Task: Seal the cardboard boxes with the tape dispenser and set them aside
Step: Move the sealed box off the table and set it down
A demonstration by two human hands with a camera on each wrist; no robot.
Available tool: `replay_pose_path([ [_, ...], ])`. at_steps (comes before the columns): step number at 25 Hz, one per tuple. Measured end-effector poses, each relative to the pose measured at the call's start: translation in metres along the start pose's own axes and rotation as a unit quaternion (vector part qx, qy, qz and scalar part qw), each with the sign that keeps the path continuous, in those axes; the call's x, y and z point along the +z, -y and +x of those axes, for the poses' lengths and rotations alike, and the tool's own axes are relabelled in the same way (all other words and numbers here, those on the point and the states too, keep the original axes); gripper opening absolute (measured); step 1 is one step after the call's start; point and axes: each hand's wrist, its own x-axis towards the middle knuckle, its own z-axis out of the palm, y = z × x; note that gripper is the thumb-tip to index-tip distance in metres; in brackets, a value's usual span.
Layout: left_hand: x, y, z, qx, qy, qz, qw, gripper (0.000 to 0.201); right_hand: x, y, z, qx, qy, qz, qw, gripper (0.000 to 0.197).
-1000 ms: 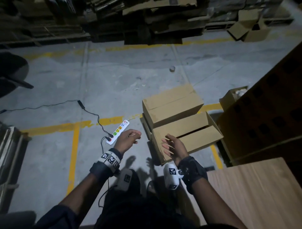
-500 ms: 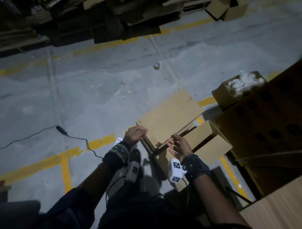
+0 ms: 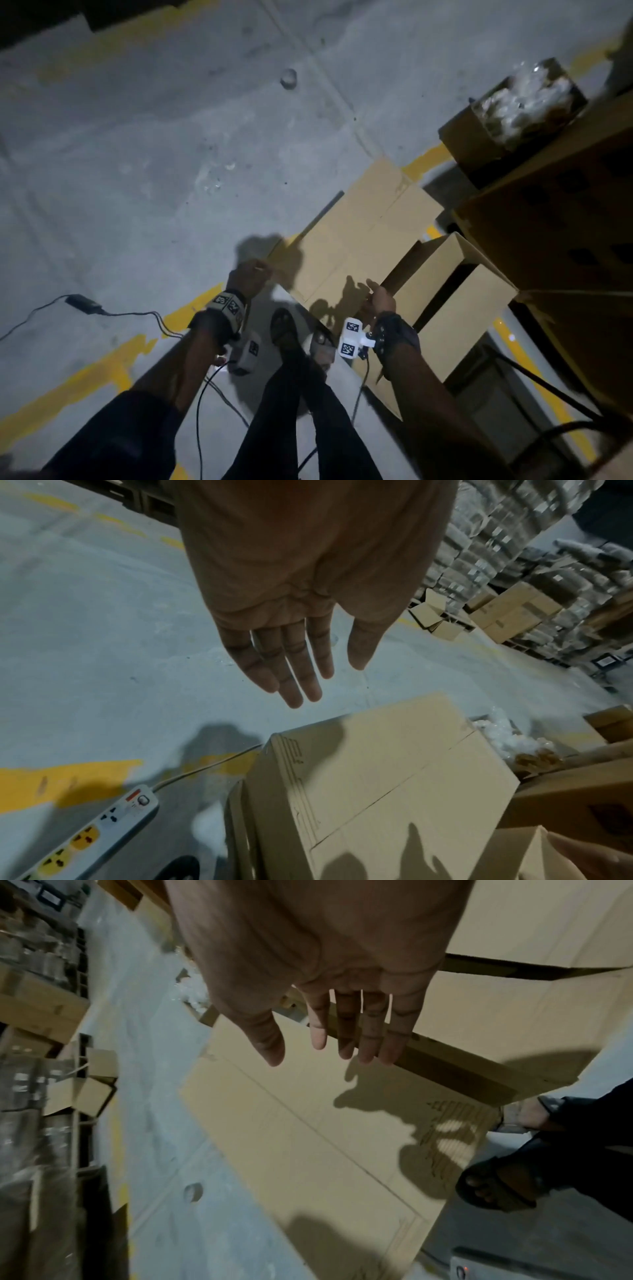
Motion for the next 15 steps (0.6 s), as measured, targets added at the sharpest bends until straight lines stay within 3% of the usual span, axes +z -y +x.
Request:
replay_pose_path([
  [3,0.02,0.012,0.044,-0.011,0.015,0.022,1.0,0.016,0.003,-0.04,0.091,0.012,-0.011,0.038,0.999,0.041],
  [5,0.04,0.019,0.069,0.007,0.034,0.034,0.999,0.037,0.006,-0.056,0.129,0.01,-0.04,0.045,0.998,0.07],
  [7,0.058,0.024,0.089,0.017,0.043,0.016,0.999,0.057,0.013,-0.048,0.123,0.012,-0.046,0.047,0.998,0.098],
  [9,0.07,0.02,0.104,0.035,0.072,0.008,0.997,0.06,0.024,-0.039,0.112,0.01,-0.035,0.056,0.998,0.116],
  [13,0.091,0.012,0.129,0.076,0.116,0.004,0.99,0.057,0.035,-0.042,0.116,0.024,-0.038,0.134,0.99,0.119],
  [15,0.091,0.014,0.136,0.074,0.11,-0.031,0.991,0.065,0.037,-0.039,0.109,0.043,-0.025,0.148,0.988,0.125],
])
